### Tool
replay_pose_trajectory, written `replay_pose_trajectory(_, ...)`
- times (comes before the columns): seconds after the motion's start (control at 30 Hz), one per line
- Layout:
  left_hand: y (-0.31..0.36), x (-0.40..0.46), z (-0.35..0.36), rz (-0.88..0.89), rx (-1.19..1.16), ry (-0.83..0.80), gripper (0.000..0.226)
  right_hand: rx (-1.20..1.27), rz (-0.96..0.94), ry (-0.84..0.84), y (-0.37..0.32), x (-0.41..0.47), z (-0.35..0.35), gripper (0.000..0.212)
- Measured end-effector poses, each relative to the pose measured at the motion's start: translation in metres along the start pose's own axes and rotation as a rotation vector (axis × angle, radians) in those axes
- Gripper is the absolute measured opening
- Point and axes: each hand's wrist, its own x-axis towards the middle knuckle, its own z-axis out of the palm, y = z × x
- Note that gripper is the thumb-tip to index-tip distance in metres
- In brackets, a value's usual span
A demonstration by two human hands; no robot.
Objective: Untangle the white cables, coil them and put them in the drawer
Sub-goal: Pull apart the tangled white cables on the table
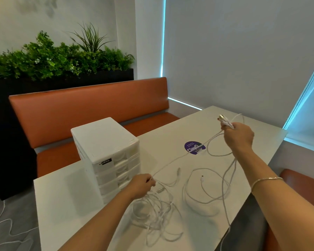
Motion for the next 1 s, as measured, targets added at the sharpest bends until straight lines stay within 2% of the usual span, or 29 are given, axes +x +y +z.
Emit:
replay_pose_trajectory(0.07,-0.007,-0.001,-0.001,-0.03,-0.028,0.005,0.022,0.01,0.079,-0.063,0.006,0.003,-0.001,0.038)
replay_pose_trajectory(0.13,-0.002,0.0,-0.004,-0.036,-0.043,0.068,0.019,-0.026,0.164,-0.195,0.011,0.001,0.004,0.036)
replay_pose_trajectory(0.23,0.02,0.002,-0.011,0.054,-0.051,0.182,0.018,-0.175,0.183,-0.33,0.011,-0.007,0.013,0.034)
replay_pose_trajectory(0.33,0.052,0.001,-0.018,0.185,-0.108,0.242,0.021,-0.203,-0.019,-0.35,-0.005,-0.024,0.019,0.035)
replay_pose_trajectory(0.43,0.08,0.002,-0.02,0.275,-0.095,0.24,0.023,0.086,-0.255,-0.356,-0.027,-0.048,0.022,0.03)
replay_pose_trajectory(0.5,0.09,0.004,-0.019,0.309,-0.093,0.25,0.023,0.195,-0.379,-0.436,-0.039,-0.061,0.023,0.024)
replay_pose_trajectory(0.6,0.098,0.005,-0.019,0.309,-0.051,0.279,0.027,0.075,-0.451,-0.551,-0.049,-0.068,0.026,0.016)
replay_pose_trajectory(0.7,0.1,0.005,-0.018,0.314,0.0,0.271,0.03,-0.01,-0.386,-0.551,-0.054,-0.064,0.027,0.019)
replay_pose_trajectory(0.83,0.091,0.006,-0.011,0.284,-0.061,0.193,0.027,-0.035,-0.386,-0.544,-0.056,-0.065,0.034,0.018)
replay_pose_trajectory(1.0,0.059,0.004,0.005,0.193,-0.055,0.092,0.021,-0.058,-0.323,-0.278,-0.051,-0.048,0.026,0.024)
